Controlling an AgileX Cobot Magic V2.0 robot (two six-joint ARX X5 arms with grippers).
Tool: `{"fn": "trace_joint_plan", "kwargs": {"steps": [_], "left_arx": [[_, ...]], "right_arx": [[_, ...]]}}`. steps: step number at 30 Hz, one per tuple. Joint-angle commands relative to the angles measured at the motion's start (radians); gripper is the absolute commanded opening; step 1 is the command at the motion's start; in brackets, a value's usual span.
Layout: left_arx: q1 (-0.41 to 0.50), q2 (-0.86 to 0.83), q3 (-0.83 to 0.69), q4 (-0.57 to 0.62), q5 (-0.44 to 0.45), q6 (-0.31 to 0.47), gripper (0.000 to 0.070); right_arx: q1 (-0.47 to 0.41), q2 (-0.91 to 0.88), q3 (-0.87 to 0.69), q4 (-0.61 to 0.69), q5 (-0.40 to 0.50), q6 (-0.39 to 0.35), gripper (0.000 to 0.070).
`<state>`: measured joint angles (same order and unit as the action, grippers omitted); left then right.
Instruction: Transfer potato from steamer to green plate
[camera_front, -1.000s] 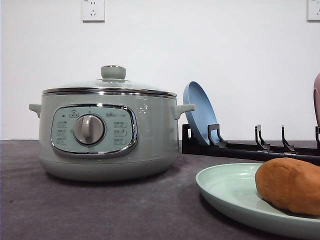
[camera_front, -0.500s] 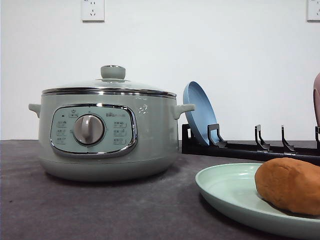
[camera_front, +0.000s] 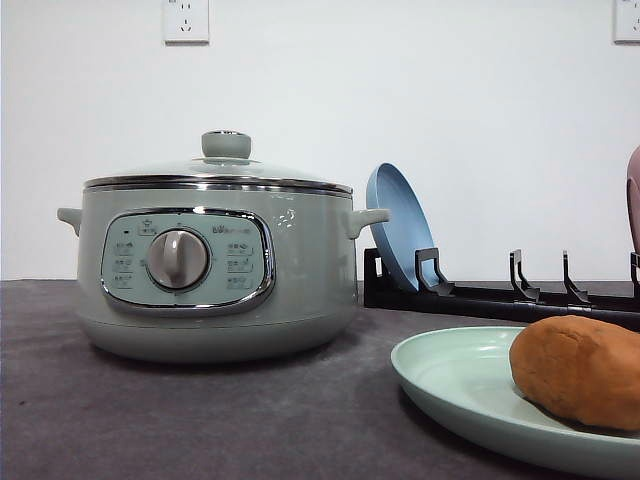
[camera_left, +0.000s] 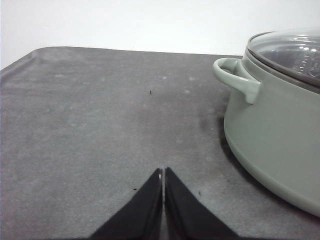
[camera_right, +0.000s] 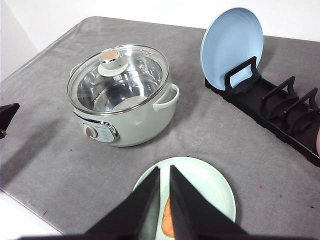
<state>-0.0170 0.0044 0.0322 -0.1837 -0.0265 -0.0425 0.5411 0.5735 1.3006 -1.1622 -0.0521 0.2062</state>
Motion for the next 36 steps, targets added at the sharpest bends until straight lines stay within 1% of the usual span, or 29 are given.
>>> {"fn": "trace_joint_plan", "kwargs": {"steps": [1,28,30,32,34,36], "left_arx": [[0.002,-0.002,-0.020,-0.009,0.003,0.007,0.0000],[0.002,-0.001,-0.020,-0.006,0.003,0.000,0.0000],[0.002,-0.001,-0.020,-0.006,0.003,0.000,0.0000],[0.002,-0.001,-0.020,-0.006,0.003,0.000,0.0000],[0.002,-0.001,-0.020,-0.006,0.003,0.000,0.0000],[0.002,-0.001,-0.020,-0.006,0.003,0.000,0.0000]], "right_arx": [[0.005,0.006,0.014,0.009,0.001,0.002,0.0022],[0.002,0.006,0.014,0.010,0.004,0.002,0.0022],[-0.029,0.005,0.012,0.013,0.004,0.001,0.0022],[-0.091,0.004,-0.008,0.044,-0.009,-0.004,0.0022],[-0.179,-0.008,-0.064,0.121,-0.030,-0.004,0.0022],[-0.267,-0.036,-0.158,0.254,-0.033,-0.004,0.0022]]}}
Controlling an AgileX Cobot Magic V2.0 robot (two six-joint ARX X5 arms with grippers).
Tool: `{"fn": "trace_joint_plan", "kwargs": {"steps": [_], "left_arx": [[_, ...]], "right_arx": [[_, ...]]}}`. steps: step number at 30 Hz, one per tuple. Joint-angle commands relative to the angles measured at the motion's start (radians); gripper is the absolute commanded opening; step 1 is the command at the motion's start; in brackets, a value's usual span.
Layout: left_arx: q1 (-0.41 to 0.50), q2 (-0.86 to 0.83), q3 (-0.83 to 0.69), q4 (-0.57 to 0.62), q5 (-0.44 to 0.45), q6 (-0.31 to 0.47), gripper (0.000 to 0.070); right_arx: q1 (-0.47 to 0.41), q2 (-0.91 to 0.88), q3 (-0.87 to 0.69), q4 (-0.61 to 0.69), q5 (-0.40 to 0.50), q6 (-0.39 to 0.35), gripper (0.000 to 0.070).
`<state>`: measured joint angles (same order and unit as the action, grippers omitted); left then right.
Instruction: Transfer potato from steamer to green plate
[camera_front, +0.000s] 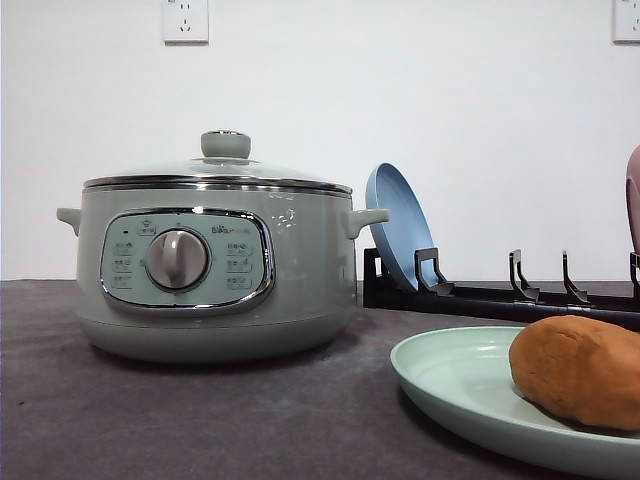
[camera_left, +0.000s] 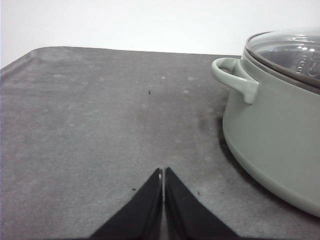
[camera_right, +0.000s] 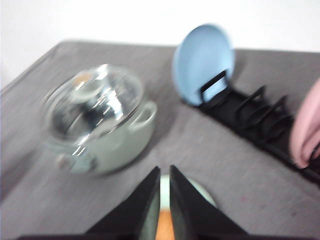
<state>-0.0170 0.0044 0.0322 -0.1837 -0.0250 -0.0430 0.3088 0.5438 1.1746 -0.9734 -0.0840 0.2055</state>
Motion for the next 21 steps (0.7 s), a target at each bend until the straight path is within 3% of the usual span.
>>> {"fn": "trace_joint_plan", "kwargs": {"steps": [1,6,9,14,21], "left_arx": [[0.002,-0.001,-0.020,-0.006,0.002,0.001,0.0000],[0.002,-0.001,-0.020,-0.006,0.002,0.001,0.0000],[0.002,-0.001,-0.020,-0.006,0.002,0.001,0.0000],[0.002,-0.001,-0.020,-0.006,0.002,0.001,0.0000],[0.002,-0.001,-0.020,-0.006,0.002,0.001,0.0000]], "right_arx": [[-0.076,-0.025,-0.088,0.149,-0.001,-0.004,0.0022],[-0.259,-0.136,-0.427,0.602,-0.046,-0.009,0.0022],[-0.343,-0.209,-0.625,0.774,-0.054,-0.015,0.0022],[-0.439,-0.335,-0.869,0.816,-0.029,-0.021,0.0022],[-0.449,-0.473,-1.070,0.816,0.040,-0.091,0.0022]]}}
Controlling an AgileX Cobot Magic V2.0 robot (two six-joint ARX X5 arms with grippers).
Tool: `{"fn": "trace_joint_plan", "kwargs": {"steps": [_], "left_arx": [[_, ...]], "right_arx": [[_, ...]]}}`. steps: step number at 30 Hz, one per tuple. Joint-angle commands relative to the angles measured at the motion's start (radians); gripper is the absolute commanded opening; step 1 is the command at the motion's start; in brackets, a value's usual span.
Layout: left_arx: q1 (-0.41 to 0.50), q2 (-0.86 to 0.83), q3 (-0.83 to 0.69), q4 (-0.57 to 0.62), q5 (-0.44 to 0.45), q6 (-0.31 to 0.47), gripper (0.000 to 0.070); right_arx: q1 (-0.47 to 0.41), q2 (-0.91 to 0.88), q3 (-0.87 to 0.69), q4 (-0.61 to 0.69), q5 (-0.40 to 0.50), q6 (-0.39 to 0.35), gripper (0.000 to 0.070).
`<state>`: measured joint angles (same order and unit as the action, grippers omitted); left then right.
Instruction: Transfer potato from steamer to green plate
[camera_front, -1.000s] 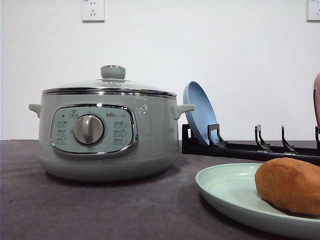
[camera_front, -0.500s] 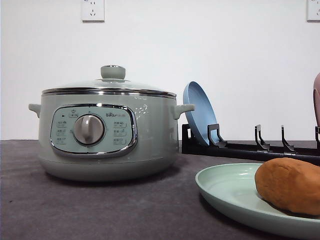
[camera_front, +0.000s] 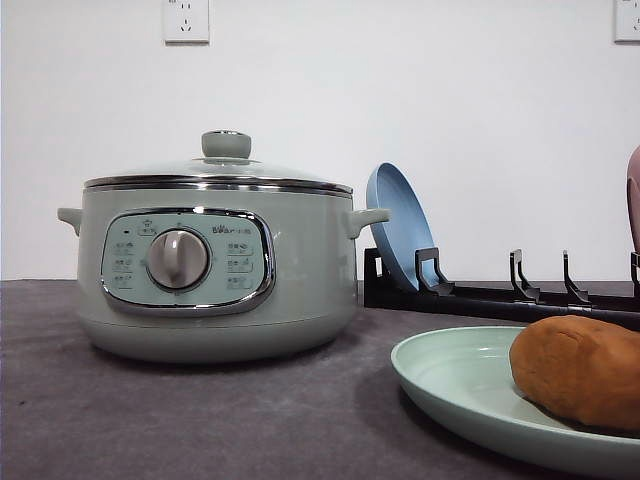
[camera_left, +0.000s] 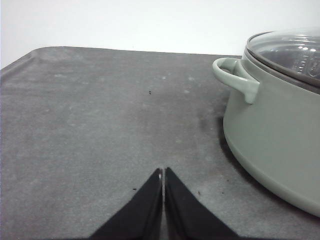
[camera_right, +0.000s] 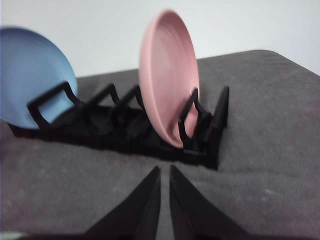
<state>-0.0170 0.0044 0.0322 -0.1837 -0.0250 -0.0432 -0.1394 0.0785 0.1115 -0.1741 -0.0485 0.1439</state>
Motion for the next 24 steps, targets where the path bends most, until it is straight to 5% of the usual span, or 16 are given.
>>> {"fn": "trace_joint_plan", "kwargs": {"steps": [1,10,24], "left_arx": [[0.002,-0.001,-0.020,-0.006,0.002,0.001,0.0000],[0.002,-0.001,-0.020,-0.006,0.002,0.001,0.0000],[0.002,-0.001,-0.020,-0.006,0.002,0.001,0.0000]], "right_arx": [[0.000,-0.020,-0.022,0.017,0.004,-0.036,0.0022],[-0.001,-0.075,-0.086,0.011,-0.003,-0.133,0.0022],[-0.001,-0.075,-0.100,0.018,-0.003,-0.152,0.0022]]}}
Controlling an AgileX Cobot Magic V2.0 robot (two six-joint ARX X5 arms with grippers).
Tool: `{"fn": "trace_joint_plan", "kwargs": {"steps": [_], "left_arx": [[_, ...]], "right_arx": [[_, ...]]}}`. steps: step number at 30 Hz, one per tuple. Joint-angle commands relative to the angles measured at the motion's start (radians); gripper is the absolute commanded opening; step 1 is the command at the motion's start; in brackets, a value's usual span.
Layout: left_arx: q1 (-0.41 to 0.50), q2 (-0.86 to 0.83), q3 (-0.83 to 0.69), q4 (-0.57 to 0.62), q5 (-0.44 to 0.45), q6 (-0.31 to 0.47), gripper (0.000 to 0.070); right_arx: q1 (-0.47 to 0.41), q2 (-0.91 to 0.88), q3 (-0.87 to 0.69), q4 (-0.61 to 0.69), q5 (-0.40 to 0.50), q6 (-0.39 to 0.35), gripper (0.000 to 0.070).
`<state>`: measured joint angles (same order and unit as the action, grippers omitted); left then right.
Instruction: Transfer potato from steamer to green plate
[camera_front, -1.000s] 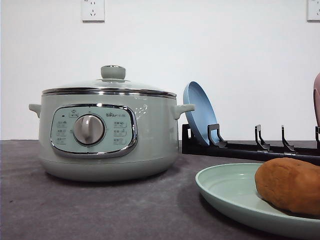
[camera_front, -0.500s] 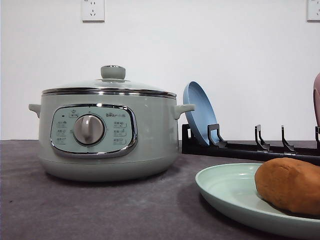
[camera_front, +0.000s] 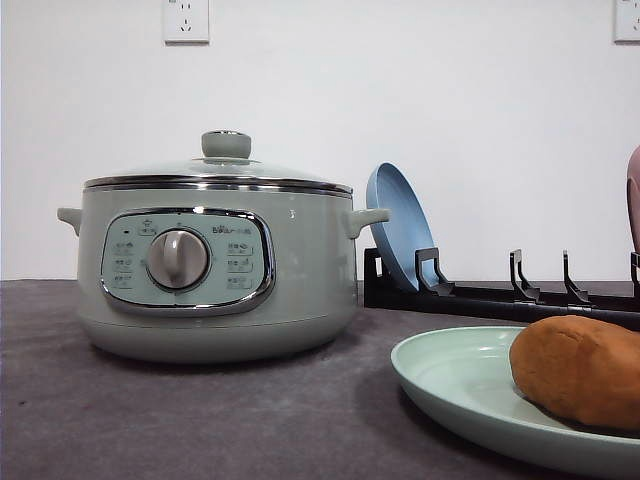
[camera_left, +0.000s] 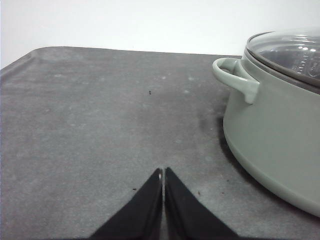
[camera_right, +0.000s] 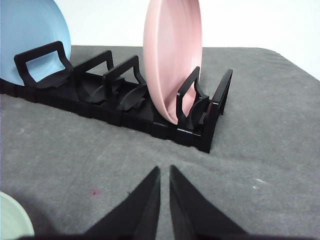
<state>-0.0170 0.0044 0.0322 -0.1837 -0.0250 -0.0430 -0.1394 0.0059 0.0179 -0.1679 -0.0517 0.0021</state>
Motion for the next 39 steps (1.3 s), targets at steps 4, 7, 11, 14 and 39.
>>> {"fn": "trace_joint_plan", "kwargs": {"steps": [4,7,11,14,39], "left_arx": [[0.002,-0.001,-0.020,-0.006,0.002,0.001,0.0000],[0.002,-0.001,-0.020,-0.006,0.002,0.001,0.0000],[0.002,-0.001,-0.020,-0.006,0.002,0.001,0.0000],[0.002,-0.001,-0.020,-0.006,0.002,0.001,0.0000],[0.002,-0.001,-0.020,-0.006,0.002,0.001,0.0000]], "right_arx": [[-0.001,-0.002,-0.007,0.011,0.000,-0.010,0.0022],[-0.001,-0.002,-0.007,0.011,0.000,-0.010,0.0022],[-0.001,-0.002,-0.007,0.011,0.001,-0.010,0.0022],[-0.002,-0.002,-0.007,0.011,0.000,-0.010,0.0022],[-0.001,-0.002,-0.007,0.011,0.001,-0.010,0.0022]]}}
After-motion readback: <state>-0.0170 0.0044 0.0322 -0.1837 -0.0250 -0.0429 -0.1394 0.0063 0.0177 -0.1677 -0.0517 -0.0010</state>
